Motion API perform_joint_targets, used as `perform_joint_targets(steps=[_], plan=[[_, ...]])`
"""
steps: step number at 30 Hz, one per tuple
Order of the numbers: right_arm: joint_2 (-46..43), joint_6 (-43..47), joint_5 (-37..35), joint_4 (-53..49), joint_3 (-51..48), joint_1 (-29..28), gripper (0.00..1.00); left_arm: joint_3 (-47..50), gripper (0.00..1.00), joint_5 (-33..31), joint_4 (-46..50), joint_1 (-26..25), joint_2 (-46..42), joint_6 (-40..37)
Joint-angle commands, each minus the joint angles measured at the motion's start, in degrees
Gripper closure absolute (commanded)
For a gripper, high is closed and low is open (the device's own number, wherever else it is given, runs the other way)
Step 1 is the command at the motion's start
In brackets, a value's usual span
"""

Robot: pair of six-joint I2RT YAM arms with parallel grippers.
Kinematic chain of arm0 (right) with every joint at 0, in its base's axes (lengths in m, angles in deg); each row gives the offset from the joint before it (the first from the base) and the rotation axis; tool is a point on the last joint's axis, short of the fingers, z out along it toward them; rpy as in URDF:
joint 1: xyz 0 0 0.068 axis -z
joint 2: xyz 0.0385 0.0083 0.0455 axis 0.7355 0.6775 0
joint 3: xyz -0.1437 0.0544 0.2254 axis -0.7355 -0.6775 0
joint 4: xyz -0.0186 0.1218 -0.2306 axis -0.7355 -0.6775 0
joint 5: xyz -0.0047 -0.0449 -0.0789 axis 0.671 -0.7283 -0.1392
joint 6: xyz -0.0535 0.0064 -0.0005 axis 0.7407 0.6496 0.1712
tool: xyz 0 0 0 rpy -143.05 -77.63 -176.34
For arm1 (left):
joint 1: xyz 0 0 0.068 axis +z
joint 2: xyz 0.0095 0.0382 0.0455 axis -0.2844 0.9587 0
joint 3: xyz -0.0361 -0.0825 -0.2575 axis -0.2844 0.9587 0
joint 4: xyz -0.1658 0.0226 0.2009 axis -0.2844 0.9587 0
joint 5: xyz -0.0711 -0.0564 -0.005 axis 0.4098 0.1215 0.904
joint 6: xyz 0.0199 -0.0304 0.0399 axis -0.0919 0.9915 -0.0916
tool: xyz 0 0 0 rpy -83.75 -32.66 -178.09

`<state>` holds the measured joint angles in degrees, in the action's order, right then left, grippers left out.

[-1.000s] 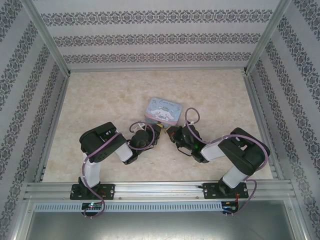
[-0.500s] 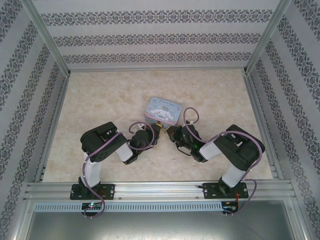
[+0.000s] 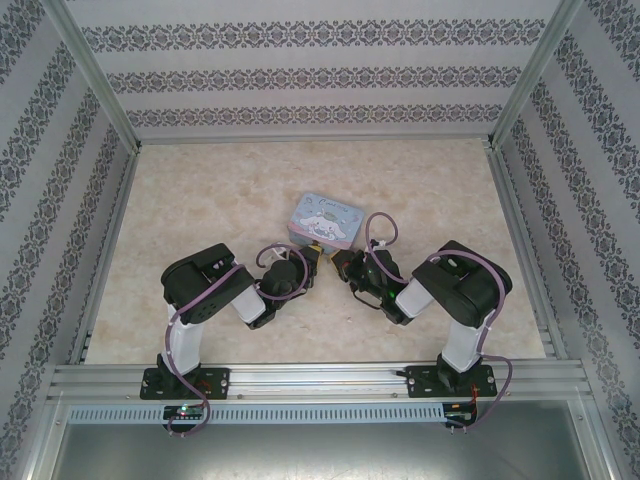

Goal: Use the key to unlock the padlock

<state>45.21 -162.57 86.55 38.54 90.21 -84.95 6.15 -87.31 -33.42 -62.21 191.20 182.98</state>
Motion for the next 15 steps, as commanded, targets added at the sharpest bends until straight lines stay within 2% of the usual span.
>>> perform_joint_targets(steps=[1,15], plan=[[-2.6,0.1,0.9,3.7,0.4,-0.5,1.00,-1.4,1.00,6.9,-5.2,-2.5,0.6,0.4],[-5.1,-0.1,0.6,0.3,2.6,-2.0,1.00,-2.1,1.00,6.8,-5.0,-2.5,1.8,-0.1]])
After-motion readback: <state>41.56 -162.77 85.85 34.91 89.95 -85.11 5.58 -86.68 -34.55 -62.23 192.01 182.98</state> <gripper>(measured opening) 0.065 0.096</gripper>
